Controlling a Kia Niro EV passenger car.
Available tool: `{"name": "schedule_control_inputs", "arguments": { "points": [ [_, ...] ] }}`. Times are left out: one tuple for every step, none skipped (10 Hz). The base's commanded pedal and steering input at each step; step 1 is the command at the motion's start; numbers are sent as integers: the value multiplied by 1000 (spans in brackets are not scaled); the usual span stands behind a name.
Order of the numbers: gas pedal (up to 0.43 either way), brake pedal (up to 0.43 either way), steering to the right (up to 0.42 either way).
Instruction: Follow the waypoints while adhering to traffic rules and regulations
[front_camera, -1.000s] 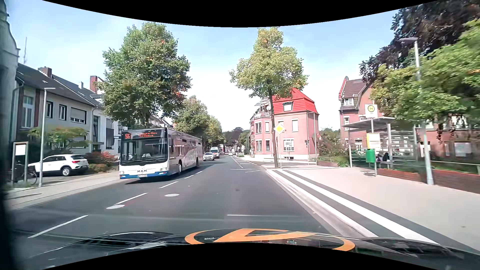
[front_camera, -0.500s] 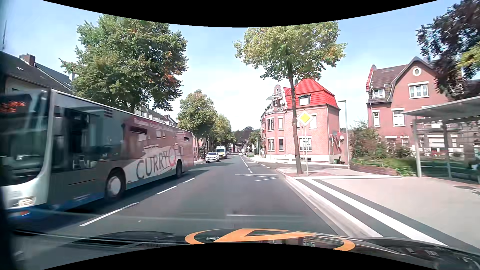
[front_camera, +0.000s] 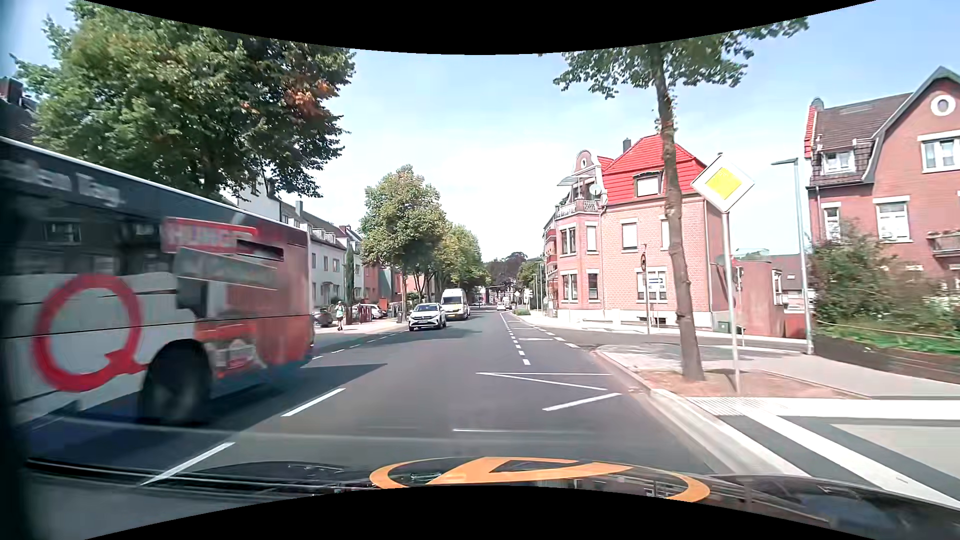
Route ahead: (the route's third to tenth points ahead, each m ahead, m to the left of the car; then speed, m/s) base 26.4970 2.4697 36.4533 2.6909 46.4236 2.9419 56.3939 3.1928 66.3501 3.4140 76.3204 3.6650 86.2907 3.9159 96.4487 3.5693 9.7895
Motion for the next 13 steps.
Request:
{"name": "schedule_control_inputs", "arguments": {
  "points": [
    [67, 0, -37],
    [79, 0, -35],
    [79, 0, -33],
    [79, 0, -33],
    [79, 0, -31],
    [79, 0, -28],
    [79, 0, -25],
    [79, 0, -23],
    [79, 0, -22],
    [79, 0, -20],
    [79, 0, -12],
    [67, 0, -4],
    [67, 0, -1]
  ]
}}
